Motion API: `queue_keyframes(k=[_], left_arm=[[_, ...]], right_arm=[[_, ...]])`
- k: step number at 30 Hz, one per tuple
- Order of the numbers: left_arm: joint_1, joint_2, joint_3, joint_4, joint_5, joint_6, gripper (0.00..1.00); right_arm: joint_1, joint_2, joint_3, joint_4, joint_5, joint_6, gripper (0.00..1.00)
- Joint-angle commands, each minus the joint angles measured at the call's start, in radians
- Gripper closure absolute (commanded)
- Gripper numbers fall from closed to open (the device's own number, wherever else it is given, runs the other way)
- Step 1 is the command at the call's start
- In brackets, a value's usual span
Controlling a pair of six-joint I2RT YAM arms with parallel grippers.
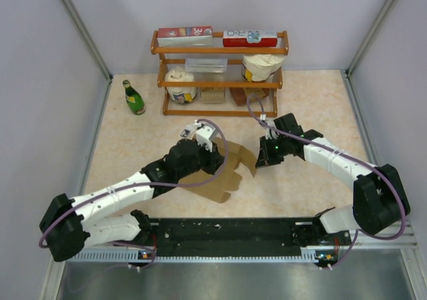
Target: Fold the paper box
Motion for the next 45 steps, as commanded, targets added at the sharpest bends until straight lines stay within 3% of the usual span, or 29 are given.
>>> queue_keyframes(k=[1,4,8,11,15,19,30,39,45], left_arm=[[0.008,-0.116,0.076,0.002,-0.111,0.054,0.82],[0.057,-0.132,0.108,-0.021,-0.154,0.078,0.78],[0.187,-0.035,0.166,-0.116,-0.231,0.029,0.73],[0.302,0.071,0.224,-0.154,-0.185,-0.011,0.72],[0.347,0.189,0.278,-0.147,-0.148,-0.009,0.75],[0.348,0.269,0.257,-0.147,-0.044,-0.024,0.81],[0.327,0.425,0.102,-0.058,0.033,-0.103,0.91],[0.236,0.465,0.019,0.011,0.018,-0.156,0.93],[0.106,0.465,0.014,0.017,-0.016,-0.219,0.94]], right_arm=[[0.010,-0.027,0.076,-0.023,0.075,-0.049,1.00],[0.011,-0.051,0.094,-0.051,0.116,-0.084,1.00],[0.010,-0.071,0.111,-0.088,0.149,-0.124,1.00],[0.008,-0.067,0.124,-0.114,0.156,-0.149,1.00],[0.010,-0.070,0.139,-0.160,0.198,-0.169,1.00],[0.010,-0.100,0.136,-0.186,0.253,-0.181,1.00],[0.010,-0.111,0.136,-0.201,0.261,-0.181,1.00],[0.010,-0.108,0.142,-0.203,0.259,-0.177,1.00],[0.010,-0.091,0.171,-0.209,0.235,-0.164,1.00]])
